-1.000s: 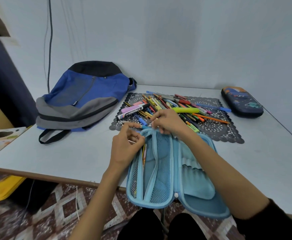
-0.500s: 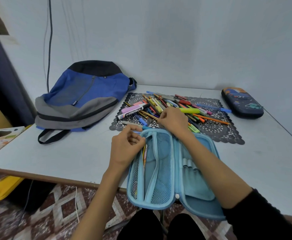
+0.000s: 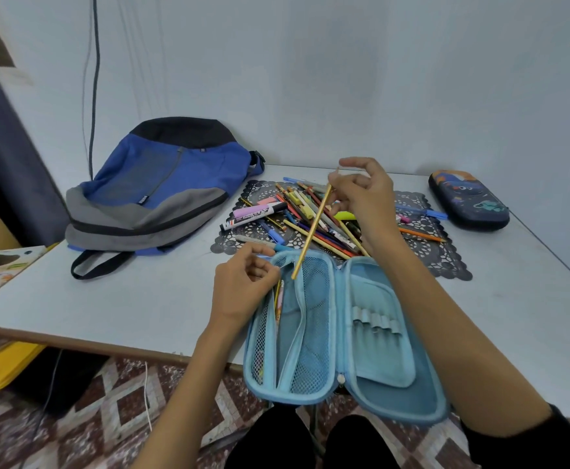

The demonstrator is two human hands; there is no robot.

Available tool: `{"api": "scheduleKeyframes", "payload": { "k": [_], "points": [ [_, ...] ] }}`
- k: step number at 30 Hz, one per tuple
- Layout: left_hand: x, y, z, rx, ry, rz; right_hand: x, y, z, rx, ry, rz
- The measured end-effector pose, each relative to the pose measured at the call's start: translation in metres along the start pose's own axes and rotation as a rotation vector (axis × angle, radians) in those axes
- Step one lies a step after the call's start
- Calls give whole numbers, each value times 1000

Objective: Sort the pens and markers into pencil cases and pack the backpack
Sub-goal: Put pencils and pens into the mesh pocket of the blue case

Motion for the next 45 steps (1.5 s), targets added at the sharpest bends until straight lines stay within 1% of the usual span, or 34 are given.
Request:
{"api": "scheduleKeyframes", "payload": {
  "k": [8, 12, 14, 19, 27, 32, 34, 36, 37, 38, 40, 42, 45],
  "points": [
    [0, 0, -1, -10, -5, -7, 34, 48, -58, 412, 103, 338],
    [0, -2, 0, -17, 5, -4, 56, 82, -72, 574, 64, 532],
    [1, -2, 0, -16, 3, -2, 64, 95, -73, 624, 33, 601],
    [1, -1, 0, -11, 4, 6, 65, 99, -72, 667, 27, 676],
    [2, -1, -2, 6, -24, 6, 70, 98, -80, 496, 297, 779],
    [3, -1, -3, 9, -20, 7, 77, 85, -73, 491, 385, 895],
    [3, -1, -2, 2, -19, 5, 74, 58, -69, 377, 520, 831],
    [3, -1, -1, -1, -19, 5, 67, 25, -64, 172, 780, 702],
    [3, -1, 0, 0, -20, 4, 66, 14, -62, 72, 930, 661],
    [2, 0, -1, 1, -22, 3, 66, 8, -64, 2, 1065, 657],
    [2, 0, -2, 3, -22, 3, 73, 8, -80, -57, 1202, 752],
    [2, 0, -2, -4, -17, 3, 79, 14, -97, -58, 1223, 848],
    [2, 0, -3, -10, -16, 7, 81, 16, -108, -50, 1271, 889]
  ]
}}
Point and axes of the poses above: each hand's wrist, its own y-axis away from the middle knuckle, its own x-axis out of the palm, z = x × y, the point moved 10 cm from there along -y, towards the middle knuckle, and after that the axes turned 13 degrees about -x, right-handed, at the moved point
